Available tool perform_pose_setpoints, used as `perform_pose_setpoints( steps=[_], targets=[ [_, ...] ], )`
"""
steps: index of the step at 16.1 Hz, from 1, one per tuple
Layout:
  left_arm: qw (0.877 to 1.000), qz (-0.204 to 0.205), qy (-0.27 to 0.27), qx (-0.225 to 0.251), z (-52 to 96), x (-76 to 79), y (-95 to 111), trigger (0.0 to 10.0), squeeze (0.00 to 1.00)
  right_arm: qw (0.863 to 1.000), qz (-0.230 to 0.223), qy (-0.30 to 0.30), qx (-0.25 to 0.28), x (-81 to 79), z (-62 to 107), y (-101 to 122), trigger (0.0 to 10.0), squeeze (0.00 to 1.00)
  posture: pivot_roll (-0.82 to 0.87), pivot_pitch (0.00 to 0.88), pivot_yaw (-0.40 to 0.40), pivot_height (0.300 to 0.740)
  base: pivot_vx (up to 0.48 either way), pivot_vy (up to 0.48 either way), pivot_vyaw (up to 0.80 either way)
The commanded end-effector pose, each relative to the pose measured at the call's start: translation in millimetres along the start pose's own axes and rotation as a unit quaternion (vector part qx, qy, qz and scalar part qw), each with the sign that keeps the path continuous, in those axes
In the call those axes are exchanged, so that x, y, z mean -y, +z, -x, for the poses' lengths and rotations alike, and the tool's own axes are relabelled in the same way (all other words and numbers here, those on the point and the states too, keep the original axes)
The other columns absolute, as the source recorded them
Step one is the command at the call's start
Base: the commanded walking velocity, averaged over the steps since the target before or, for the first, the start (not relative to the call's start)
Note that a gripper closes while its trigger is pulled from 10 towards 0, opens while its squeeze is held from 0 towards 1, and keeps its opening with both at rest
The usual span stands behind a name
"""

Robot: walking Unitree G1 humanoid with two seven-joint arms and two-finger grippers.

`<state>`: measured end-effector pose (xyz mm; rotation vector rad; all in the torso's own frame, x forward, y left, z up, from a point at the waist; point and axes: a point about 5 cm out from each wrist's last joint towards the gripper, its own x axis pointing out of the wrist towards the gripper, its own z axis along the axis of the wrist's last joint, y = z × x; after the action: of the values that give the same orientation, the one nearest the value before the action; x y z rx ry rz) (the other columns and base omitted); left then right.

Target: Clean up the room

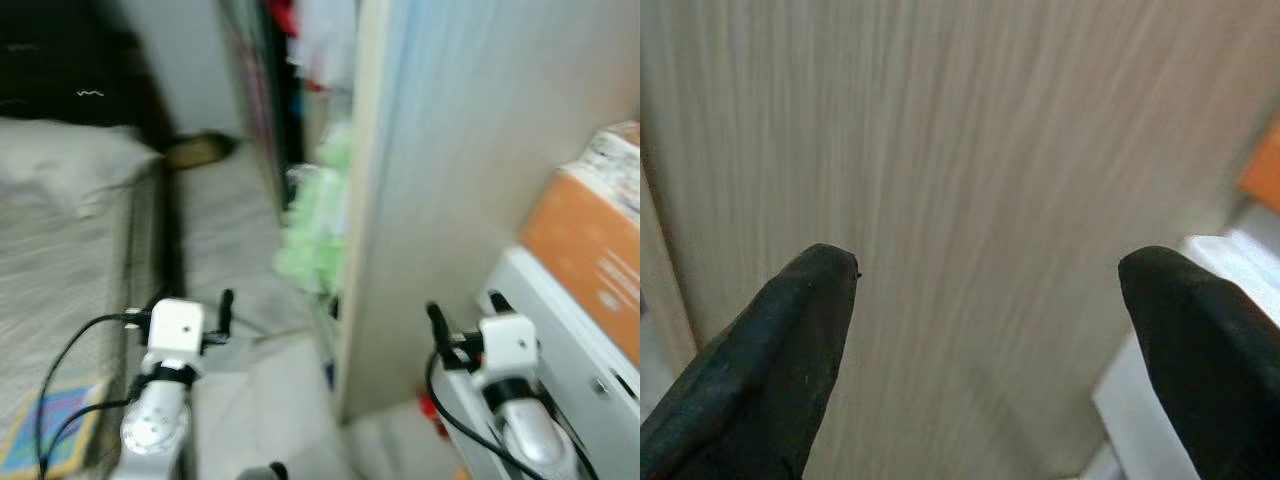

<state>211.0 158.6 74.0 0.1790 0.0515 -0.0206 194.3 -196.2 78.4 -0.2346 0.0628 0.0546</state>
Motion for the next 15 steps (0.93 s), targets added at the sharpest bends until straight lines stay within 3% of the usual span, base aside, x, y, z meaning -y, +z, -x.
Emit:
perform_pose_setpoints(
  steps=[1,10,13,15],
  targets=[
    [1.0,-0.008,0.001,-0.003,1.7,-2.9,-1,10.0,0.0,1.0,-0.003,0.002,0.002,-0.6,-1.6,1,10.0,0.0,-0.09,0.04,0.02,0.74,0.0,0.0,0.8],
    [1.0,-0.022,-0.005,-0.02,14.8,-6.8,-10,10.0,0.0,0.999,0.006,0.033,-0.032,5.8,24.1,-10,10.0,0.0,-0.08,0.065,0.008,0.74,0.0,0.0,0.8],
    [1.0,-0.022,-0.008,-0.018,14.0,-5.5,-9,10.0,0.0,0.995,0.002,0.088,-0.04,1.6,29.2,-11,10.0,0.0,-0.08,0.066,0.009,0.74,0.0,0.0,0.8],
    [1.0,-0.024,-0.01,-0.018,13.7,-6.0,-9,10.0,0.0,0.992,0.009,0.108,-0.059,7.2,38.0,-19,10.0,0.0,-0.08,0.071,0.009,0.74,0.0,0.0,0.8]
  ],
)
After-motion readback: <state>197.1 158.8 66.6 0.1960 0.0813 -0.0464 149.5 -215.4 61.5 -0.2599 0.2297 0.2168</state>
